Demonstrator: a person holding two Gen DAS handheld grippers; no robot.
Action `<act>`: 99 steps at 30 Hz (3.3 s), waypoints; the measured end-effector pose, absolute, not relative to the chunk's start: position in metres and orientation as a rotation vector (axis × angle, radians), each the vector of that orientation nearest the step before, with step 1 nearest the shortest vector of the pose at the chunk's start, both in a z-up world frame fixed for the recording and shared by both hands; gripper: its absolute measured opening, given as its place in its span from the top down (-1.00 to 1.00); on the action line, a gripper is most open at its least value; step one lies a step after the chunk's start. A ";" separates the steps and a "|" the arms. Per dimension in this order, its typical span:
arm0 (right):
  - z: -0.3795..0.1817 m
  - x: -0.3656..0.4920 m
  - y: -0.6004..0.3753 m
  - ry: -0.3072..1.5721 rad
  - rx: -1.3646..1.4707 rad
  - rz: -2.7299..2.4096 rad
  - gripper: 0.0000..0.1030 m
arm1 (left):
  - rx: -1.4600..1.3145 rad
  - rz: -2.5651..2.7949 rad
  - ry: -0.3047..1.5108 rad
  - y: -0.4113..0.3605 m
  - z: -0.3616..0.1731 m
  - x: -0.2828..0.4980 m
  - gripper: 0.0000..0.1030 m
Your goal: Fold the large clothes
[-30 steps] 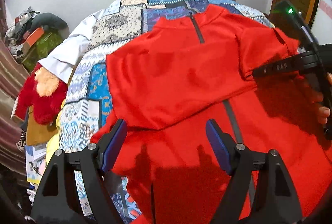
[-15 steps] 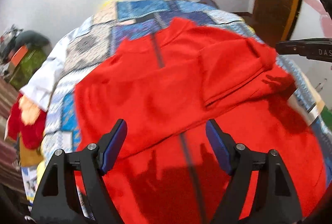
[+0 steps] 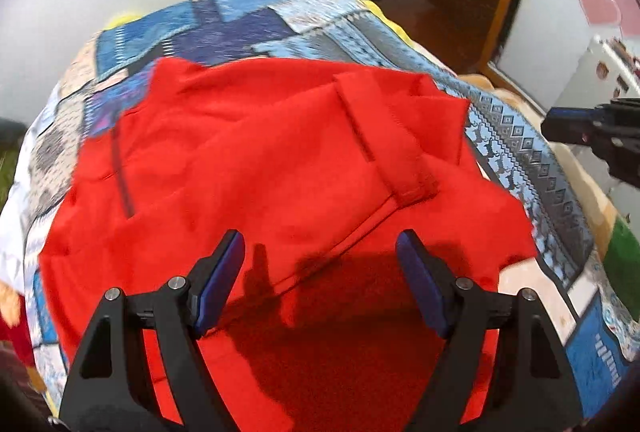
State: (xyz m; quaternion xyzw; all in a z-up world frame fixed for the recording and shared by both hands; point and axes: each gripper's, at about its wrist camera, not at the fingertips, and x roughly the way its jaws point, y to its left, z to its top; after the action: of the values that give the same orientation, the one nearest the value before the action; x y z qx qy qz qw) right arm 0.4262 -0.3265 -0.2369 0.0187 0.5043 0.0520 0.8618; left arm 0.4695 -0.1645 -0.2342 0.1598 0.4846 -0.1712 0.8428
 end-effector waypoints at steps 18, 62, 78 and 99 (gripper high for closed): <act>-0.246 0.438 -0.310 1.036 0.009 0.148 0.89 | 0.317 -0.221 0.818 -0.150 -0.192 0.493 0.87; -0.280 0.496 -0.259 1.076 -0.138 -0.007 -0.38 | -0.062 0.037 1.125 0.179 -0.266 0.421 0.58; -0.266 0.485 -0.239 1.099 0.038 0.197 -0.38 | -0.014 0.136 1.146 0.153 -0.287 0.500 0.49; -0.295 0.482 -0.206 1.160 -0.107 0.194 -0.78 | 0.077 0.266 1.097 0.193 -0.279 0.459 0.86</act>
State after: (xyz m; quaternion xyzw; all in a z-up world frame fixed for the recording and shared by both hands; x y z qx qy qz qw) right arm 0.4818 -0.2055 -0.2951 -0.0505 0.5468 0.0915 0.8307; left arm 0.4589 0.1930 -0.2793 0.0364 0.5196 0.1262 0.8443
